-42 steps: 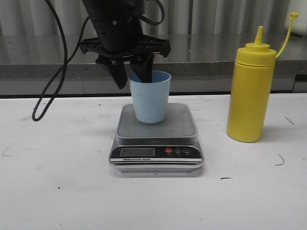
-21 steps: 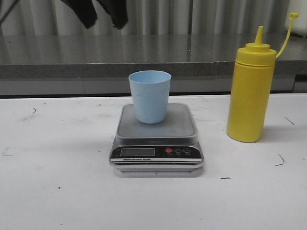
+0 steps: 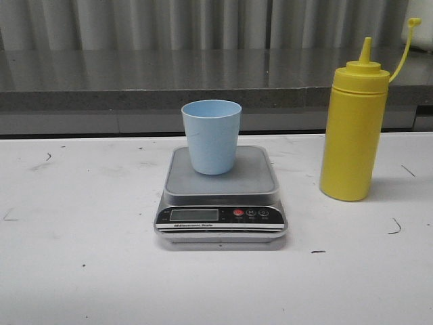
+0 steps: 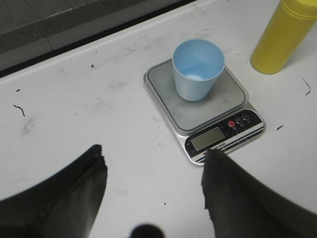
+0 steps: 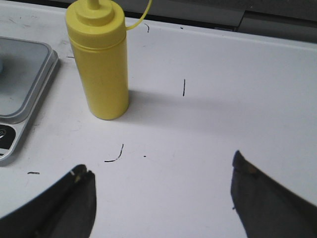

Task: Pour seasoning into cup on scale with both arms
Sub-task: 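Open the left gripper and raise it away from the cup, then reach the right gripper to the yellow squeeze bottle and grasp it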

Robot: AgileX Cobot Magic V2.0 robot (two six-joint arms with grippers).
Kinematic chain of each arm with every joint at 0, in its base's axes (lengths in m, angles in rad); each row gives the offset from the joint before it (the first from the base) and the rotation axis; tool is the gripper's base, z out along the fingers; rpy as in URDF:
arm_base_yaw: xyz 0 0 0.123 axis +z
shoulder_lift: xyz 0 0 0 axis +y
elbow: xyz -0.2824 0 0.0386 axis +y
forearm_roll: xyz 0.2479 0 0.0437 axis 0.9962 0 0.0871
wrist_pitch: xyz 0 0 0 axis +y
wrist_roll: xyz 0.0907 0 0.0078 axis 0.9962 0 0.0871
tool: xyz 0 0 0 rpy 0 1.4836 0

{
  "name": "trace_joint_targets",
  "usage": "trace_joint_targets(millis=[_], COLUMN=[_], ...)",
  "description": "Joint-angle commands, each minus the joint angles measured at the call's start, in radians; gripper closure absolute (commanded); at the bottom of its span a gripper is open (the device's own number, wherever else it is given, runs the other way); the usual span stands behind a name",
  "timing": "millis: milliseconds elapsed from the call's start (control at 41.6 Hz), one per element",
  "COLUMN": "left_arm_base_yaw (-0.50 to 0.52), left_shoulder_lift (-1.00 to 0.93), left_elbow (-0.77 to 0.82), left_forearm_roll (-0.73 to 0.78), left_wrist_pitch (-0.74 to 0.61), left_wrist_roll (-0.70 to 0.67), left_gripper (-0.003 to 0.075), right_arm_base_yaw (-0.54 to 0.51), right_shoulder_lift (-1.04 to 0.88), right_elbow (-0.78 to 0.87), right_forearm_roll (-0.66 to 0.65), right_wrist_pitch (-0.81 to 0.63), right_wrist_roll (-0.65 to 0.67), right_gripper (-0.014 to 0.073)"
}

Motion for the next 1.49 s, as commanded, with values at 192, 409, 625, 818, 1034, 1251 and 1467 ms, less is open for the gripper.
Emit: trace_joint_targets(millis=[192,409,625,818,1034,1251,1467], left_arm_base_yaw=[-0.003,-0.003,-0.003,-0.003,-0.003,-0.003,-0.003], left_shoulder_lift=[-0.277,-0.345,-0.345,-0.345,-0.345,-0.345,-0.345], left_elbow=[0.168,0.204,0.204,0.204,0.204,0.204,0.204], left_forearm_roll=[-0.007,-0.007,-0.007,-0.007,-0.007,-0.007,-0.007], left_wrist_pitch=[-0.078,-0.078,-0.078,-0.078,-0.078,-0.078,-0.078], left_wrist_roll=[-0.009,-0.009,-0.009,-0.009,-0.009,-0.009,-0.009], left_gripper=[0.0302,0.0302,0.0302,0.0302,0.0302,0.0302,0.0302], right_arm_base_yaw=[0.003,0.003,0.003,0.003,0.055,0.114,0.137], right_shoulder_lift=[0.007,0.007,0.007,0.013,0.084,0.210,0.355], right_elbow=[-0.036,-0.036,-0.036,-0.038,-0.099,-0.129,-0.066], right_forearm_roll=[-0.012,-0.012,-0.012,-0.012,-0.008,0.068,0.112], right_wrist_pitch=[-0.063,-0.063,-0.084,-0.084,-0.023,-0.067,-0.303], right_wrist_roll=[-0.007,-0.007,-0.007,-0.031,-0.076,-0.076,-0.076], right_gripper=[0.0013,0.0013,0.0013,0.0010,0.0008,0.0011,0.0011])
